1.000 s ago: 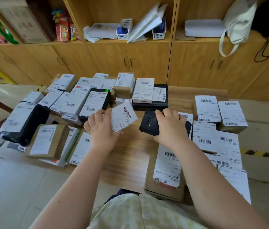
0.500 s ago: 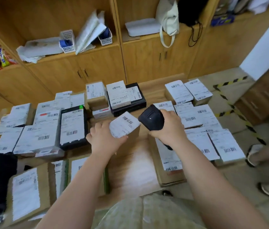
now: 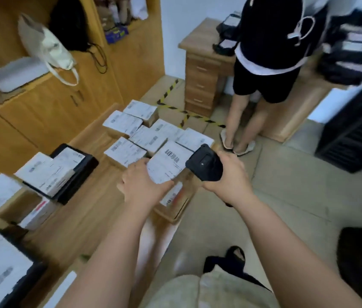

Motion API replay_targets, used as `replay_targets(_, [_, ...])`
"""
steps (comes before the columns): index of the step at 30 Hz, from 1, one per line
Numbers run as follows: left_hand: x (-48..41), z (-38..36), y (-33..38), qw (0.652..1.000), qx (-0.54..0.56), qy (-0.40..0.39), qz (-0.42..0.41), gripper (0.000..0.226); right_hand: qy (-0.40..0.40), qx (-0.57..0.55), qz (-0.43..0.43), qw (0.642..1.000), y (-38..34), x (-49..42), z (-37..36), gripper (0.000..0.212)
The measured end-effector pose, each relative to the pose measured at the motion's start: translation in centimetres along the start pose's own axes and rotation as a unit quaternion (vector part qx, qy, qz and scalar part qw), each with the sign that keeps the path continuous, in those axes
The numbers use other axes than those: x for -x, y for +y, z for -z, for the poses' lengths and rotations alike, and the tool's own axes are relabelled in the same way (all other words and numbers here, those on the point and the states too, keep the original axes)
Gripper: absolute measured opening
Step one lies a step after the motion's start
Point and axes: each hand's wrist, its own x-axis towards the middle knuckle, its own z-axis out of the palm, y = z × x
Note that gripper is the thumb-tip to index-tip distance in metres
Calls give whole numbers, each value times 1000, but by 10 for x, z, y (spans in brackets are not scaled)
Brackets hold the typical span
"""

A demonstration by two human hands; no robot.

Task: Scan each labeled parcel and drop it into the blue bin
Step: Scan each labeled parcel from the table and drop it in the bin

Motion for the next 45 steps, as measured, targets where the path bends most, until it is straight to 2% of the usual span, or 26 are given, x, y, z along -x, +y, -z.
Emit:
replay_targets(5, [15, -42, 85, 979, -97, -31, -174, 88, 89, -27, -83, 992, 57, 22, 60, 83])
replay_targets(10, [41, -95, 167, 953, -124, -65, -268, 84, 169, -51, -159, 971, 128, 44, 119, 81])
replay_targets(13, [69, -136, 222, 933, -130, -91, -323, 82, 205, -58, -205, 955, 183, 63, 158, 74])
replay_targets(18, [132, -222, 327, 890, -130, -135, -415, 77, 232, -60, -272, 932, 287, 95, 244, 71])
replay_targets(26, [226, -355, 481, 843, -156, -177, -483, 81, 266, -39, -340, 901, 434, 138, 377, 58])
replay_targets(32, [283, -427, 561, 818, -161, -217, -509, 85, 263, 62, -427, 863, 526, 181, 421, 79])
replay_targets(36, [303, -472, 606, 791, -168, -248, -533, 86, 269, 29, -497, 825, 581, 201, 436, 90])
replay_targets(42, [324, -553, 697, 755, -168, -292, -562, 88, 279, 30, -561, 778, 666, 206, 471, 95])
replay_targets(45, [331, -607, 751, 725, -167, -319, -586, 86, 293, 7, -594, 750, 717, 195, 493, 94])
